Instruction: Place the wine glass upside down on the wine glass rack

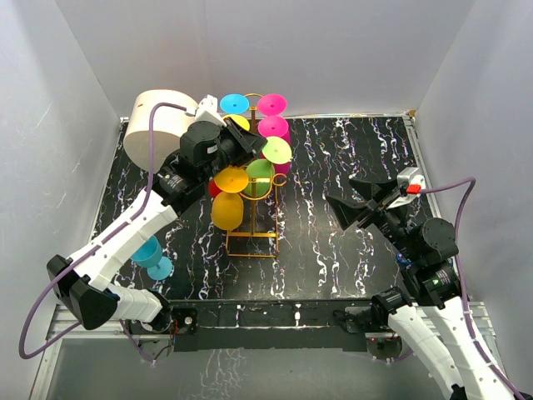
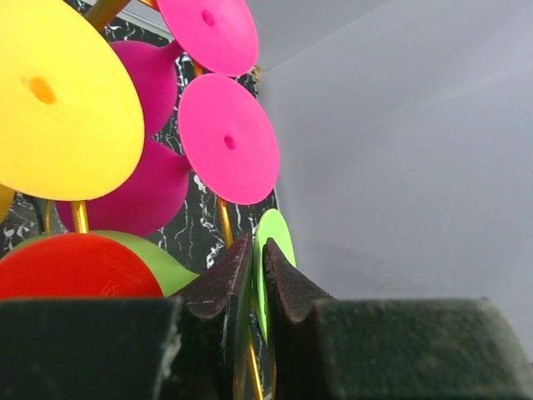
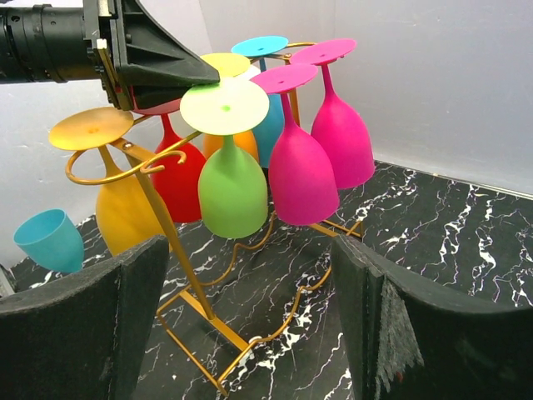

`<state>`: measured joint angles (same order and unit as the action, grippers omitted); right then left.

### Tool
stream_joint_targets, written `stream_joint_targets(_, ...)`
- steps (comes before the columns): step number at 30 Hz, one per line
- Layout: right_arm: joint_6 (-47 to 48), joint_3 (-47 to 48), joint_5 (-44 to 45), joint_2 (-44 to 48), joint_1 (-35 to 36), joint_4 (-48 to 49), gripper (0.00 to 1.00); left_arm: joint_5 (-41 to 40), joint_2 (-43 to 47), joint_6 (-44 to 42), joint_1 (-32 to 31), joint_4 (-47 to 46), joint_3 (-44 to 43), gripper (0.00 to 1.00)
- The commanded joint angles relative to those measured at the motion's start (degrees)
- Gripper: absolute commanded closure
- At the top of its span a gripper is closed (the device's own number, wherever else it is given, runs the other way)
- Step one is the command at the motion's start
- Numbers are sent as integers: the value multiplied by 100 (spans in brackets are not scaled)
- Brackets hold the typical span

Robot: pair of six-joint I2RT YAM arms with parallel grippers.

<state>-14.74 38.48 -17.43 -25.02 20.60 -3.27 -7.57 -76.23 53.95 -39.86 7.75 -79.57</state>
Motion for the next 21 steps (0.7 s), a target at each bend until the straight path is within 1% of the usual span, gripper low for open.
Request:
stream_joint_targets(1,85,117,144,9,-8,84,23,-217,294,-445,28,173,-98,89)
stream_joint_targets(7,105,141,231,62,-4,10,23,-369,318,-764,31,524,-260,84)
stream_joint_targets(13,117,195,335,63,-3,36,23,-478,320,-1005,31,870,-459,82)
stream_joint_targets(21,93,230,345,37,-6,23,24,-671,450,-1213,31,1031,-551,80)
